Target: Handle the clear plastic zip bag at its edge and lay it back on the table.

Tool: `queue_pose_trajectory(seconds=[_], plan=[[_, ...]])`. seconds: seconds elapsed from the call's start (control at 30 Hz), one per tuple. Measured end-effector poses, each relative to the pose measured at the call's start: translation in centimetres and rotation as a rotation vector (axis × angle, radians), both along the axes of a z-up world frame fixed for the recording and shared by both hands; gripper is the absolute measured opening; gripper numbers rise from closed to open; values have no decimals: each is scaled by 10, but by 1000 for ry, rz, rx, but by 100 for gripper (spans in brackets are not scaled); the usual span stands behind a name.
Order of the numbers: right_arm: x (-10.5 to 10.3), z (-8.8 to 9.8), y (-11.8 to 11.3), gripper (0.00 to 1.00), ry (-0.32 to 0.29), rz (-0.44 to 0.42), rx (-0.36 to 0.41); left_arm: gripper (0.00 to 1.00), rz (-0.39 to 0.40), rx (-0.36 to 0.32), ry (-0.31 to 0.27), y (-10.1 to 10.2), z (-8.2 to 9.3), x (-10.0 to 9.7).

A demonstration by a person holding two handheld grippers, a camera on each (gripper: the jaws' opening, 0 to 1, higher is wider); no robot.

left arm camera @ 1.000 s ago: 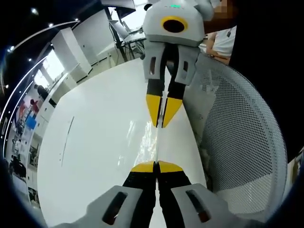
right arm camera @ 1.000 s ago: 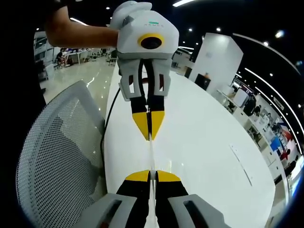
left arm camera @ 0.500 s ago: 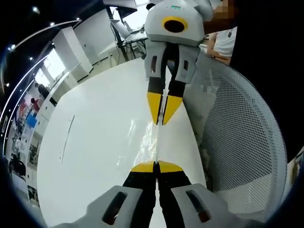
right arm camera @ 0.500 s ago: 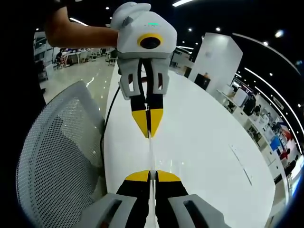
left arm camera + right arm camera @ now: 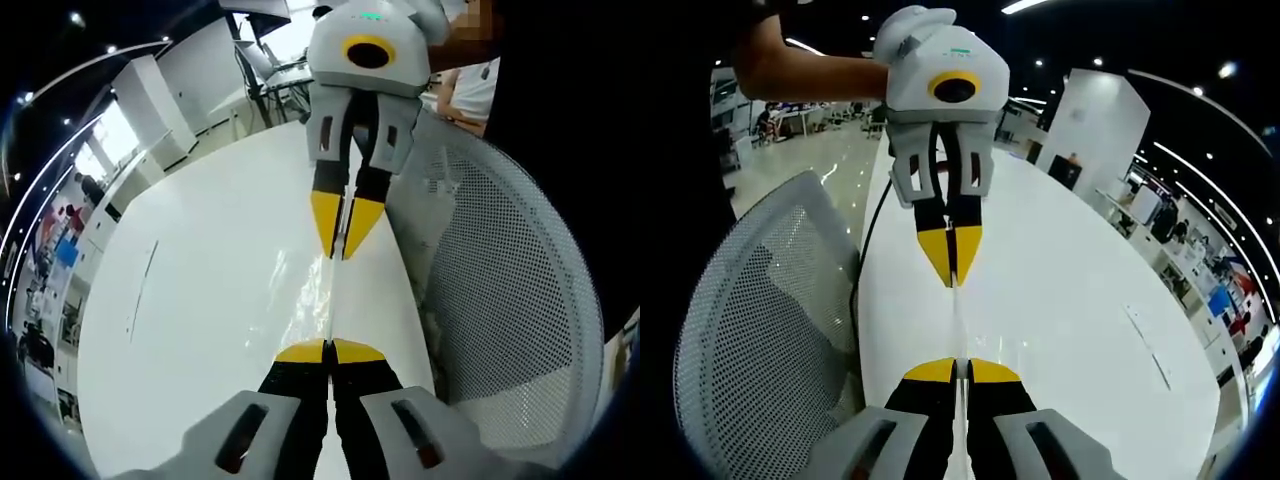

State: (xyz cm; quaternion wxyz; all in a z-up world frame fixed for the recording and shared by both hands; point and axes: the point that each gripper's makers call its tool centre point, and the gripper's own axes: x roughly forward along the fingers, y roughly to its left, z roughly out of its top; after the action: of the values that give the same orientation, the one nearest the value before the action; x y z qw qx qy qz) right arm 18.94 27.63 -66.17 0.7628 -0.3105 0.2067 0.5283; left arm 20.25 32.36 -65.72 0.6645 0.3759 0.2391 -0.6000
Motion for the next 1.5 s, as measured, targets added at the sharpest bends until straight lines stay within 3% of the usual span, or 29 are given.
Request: queue_pose_trajectory(seconds=[1.5], plan=[[2,0,-2,0,1,-6,5,0,13,1,5,4,0,2]])
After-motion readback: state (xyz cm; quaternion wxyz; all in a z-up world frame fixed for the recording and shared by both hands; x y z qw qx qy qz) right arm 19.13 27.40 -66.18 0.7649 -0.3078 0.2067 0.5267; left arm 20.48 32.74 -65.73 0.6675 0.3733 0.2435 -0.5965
